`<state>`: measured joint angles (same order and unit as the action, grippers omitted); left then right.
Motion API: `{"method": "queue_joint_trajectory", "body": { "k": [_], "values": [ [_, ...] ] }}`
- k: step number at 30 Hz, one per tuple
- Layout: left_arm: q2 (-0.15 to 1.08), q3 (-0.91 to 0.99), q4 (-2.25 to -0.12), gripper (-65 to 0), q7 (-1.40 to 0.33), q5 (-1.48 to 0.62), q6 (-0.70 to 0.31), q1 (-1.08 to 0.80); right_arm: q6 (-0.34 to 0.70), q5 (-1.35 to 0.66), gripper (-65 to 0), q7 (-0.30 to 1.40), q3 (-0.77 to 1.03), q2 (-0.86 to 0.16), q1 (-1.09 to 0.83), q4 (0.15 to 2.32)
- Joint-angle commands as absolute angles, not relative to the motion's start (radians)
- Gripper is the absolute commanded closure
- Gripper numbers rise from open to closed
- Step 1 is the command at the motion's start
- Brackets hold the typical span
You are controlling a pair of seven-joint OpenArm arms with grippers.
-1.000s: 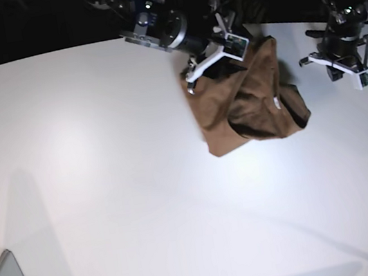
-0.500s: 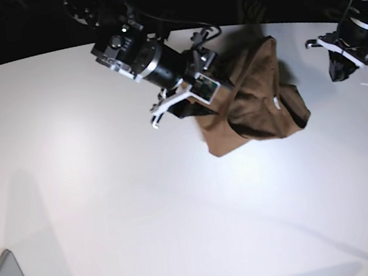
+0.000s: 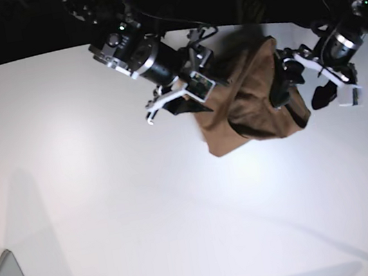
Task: Layout the t-shirt on the table in an organized manner, then fold the t-shirt properly
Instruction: 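Grasp the bunched shirt with both grippers and fold it over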
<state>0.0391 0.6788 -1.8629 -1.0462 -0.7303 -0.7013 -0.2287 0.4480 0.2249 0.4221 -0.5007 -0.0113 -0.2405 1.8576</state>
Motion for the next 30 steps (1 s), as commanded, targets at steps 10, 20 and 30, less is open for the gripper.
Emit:
{"method": "queue_joint_trajectory", "body": {
  "k": [10, 20, 30],
  "values": [
    [0.053, 0.687, -1.592, -62.8, -1.026, -0.743, -0.698, -0.205, 0.447, 0.211, -32.1, 0.394, -0.421, -0.005, -0.246, 1.874],
    [0.047, 0.680, -1.455, -62.8, -0.923, -0.743, -0.698, -0.174, 0.447, 0.211, -32.1, 0.394, -0.417, -0.005, -0.242, 1.874],
    [0.058, 0.602, -1.334, -62.5, -0.918, -0.743, -0.698, -0.148, 0.447, 0.211, -32.2, 0.394, -0.417, -0.002, -0.213, 1.874]
  ]
}}
